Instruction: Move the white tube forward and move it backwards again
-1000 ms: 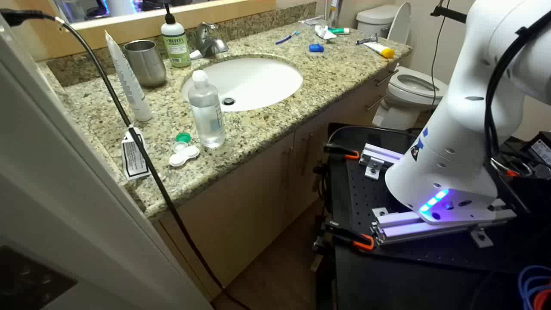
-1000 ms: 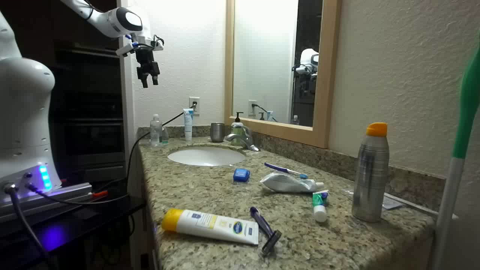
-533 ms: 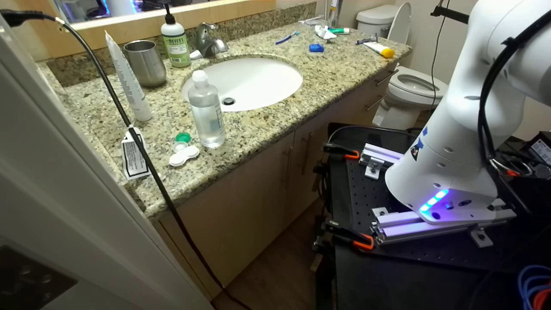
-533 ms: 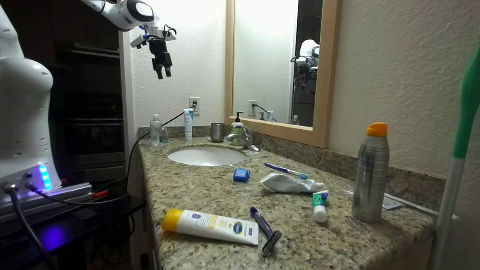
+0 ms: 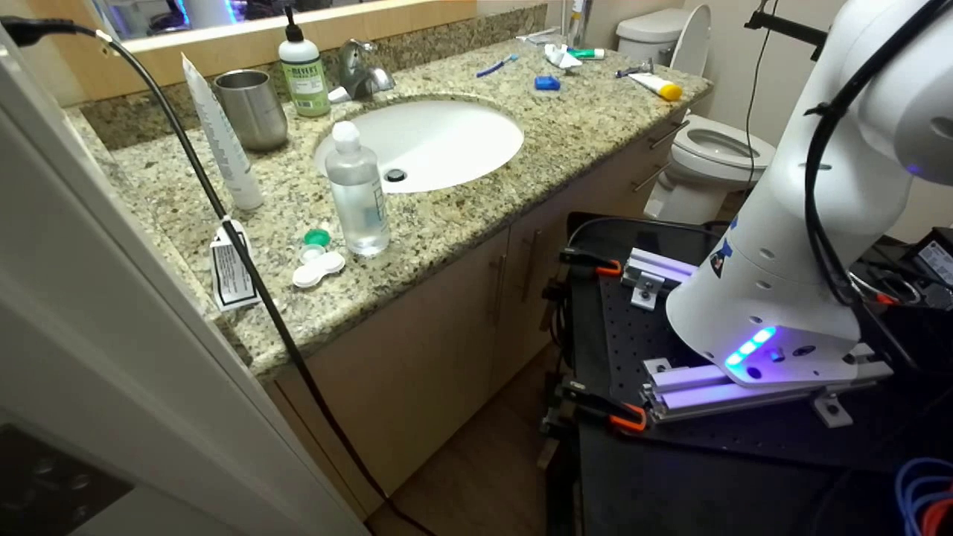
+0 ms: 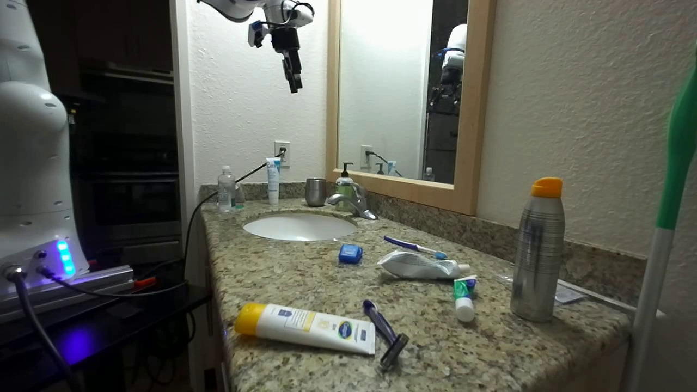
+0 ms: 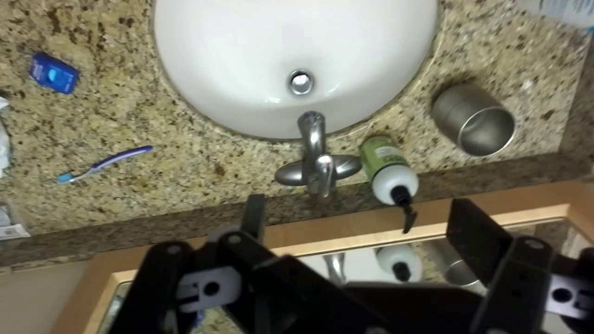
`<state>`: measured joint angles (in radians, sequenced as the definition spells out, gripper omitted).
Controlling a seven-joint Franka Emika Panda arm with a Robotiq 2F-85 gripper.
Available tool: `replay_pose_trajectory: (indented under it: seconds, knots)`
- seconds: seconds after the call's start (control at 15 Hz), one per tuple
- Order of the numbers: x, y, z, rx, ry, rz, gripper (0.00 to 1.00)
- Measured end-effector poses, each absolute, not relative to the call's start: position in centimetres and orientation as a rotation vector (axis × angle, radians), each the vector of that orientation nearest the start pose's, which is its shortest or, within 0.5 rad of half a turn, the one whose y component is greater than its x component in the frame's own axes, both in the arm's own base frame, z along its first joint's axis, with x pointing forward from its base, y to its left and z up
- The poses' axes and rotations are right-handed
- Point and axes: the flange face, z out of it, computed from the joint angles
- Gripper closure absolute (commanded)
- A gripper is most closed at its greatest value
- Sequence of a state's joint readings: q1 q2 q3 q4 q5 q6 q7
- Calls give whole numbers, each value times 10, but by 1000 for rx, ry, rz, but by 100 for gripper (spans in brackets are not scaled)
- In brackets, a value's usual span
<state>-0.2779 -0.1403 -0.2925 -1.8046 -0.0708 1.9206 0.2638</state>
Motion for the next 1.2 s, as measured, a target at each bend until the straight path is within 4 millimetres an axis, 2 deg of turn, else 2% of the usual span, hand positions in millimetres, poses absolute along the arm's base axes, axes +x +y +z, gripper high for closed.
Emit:
replay_pose_trajectory:
  seconds: [0.27, 0.6, 0.67, 0.73, 1.0, 1.2]
  knots:
    - [431, -406, 610, -2787, 1581, -313, 0]
    - [405, -511, 569, -2566, 1912, -152, 0]
    - [404, -522, 561, -2559, 1932, -134, 0]
    - [404, -524, 557, -2560, 1936, -128, 0]
    - [411, -513, 569, -2573, 1910, -159, 0]
    - [423, -507, 567, -2529, 1991, -173, 0]
